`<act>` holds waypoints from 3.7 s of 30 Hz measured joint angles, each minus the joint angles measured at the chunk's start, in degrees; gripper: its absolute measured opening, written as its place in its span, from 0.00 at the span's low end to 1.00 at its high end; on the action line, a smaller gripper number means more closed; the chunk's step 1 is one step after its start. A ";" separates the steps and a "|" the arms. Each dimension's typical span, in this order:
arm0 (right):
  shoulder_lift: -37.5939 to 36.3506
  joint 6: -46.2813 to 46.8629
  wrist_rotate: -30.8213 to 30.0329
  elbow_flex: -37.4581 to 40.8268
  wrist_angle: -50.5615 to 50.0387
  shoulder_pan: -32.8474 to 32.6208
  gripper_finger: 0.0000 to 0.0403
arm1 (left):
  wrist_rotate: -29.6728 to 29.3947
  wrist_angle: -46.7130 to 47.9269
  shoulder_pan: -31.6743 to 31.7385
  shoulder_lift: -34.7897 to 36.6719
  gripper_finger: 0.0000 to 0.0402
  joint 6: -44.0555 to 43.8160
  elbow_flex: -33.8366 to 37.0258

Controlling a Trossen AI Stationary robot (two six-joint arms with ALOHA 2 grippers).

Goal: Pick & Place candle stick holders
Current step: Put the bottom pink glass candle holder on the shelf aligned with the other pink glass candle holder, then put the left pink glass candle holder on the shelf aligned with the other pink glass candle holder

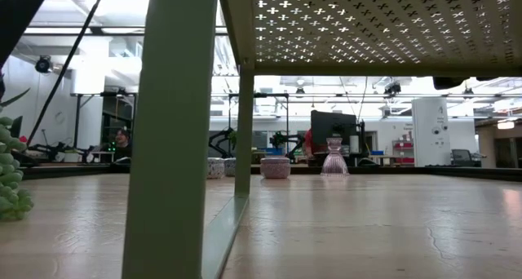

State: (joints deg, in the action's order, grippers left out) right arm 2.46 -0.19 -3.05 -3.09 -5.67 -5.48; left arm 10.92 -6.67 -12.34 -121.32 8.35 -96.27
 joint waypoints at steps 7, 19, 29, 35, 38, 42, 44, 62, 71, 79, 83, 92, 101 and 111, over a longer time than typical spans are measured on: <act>-0.02 -0.02 0.02 0.00 0.00 0.00 0.02 | 0.59 -1.25 -0.02 0.00 0.23 -1.01 0.00; -0.02 -0.02 0.02 0.00 0.00 0.00 0.02 | 0.63 -1.96 -0.02 0.07 0.23 -1.57 -0.02; 0.00 -0.01 -0.01 -0.01 -0.01 0.00 0.02 | 0.54 7.25 1.30 2.72 0.23 -0.98 -0.11; 0.28 0.00 -0.02 0.00 0.02 0.00 0.02 | 0.42 14.17 2.27 5.75 0.24 2.74 -0.11; 0.34 -0.01 0.02 0.00 -0.02 -0.02 0.02 | 0.46 18.09 3.32 7.38 0.24 5.26 -0.10; 0.31 -0.02 0.02 0.00 -0.02 0.00 0.02 | 0.37 21.45 5.71 9.71 0.24 6.20 -0.09; 0.31 -0.01 0.00 0.00 -0.01 0.00 0.02 | 0.43 23.02 7.35 11.15 0.24 6.57 -0.07; 0.28 -0.02 0.02 0.00 0.02 -0.02 0.02 | -6.53 26.21 29.12 14.31 0.24 5.48 -0.72; 0.28 -0.02 0.00 0.00 0.00 -0.02 0.02 | -3.24 26.31 35.82 13.63 0.24 2.17 -5.96; 0.26 -0.02 0.02 0.00 0.00 0.00 0.02 | 0.18 23.34 36.61 6.02 0.24 -3.10 -12.91; 0.26 -0.02 0.02 0.00 0.00 0.00 0.02 | 4.95 28.96 36.75 2.46 0.24 -5.15 -16.51; 0.37 0.05 -0.04 0.00 -0.37 0.00 0.02 | 15.63 29.03 35.70 8.85 0.23 -1.90 -10.24; 0.30 0.10 0.04 -0.01 -0.14 -0.01 0.02 | 15.55 -0.99 32.60 24.48 0.23 -7.06 18.51; 0.26 0.13 -0.05 0.00 8.06 0.00 0.02 | 7.89 -35.00 23.77 39.57 0.23 -8.22 50.16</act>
State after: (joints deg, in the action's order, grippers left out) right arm 2.72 -0.05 -3.10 -3.09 2.39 -5.48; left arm 18.80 -41.67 11.43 -81.75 0.12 -46.10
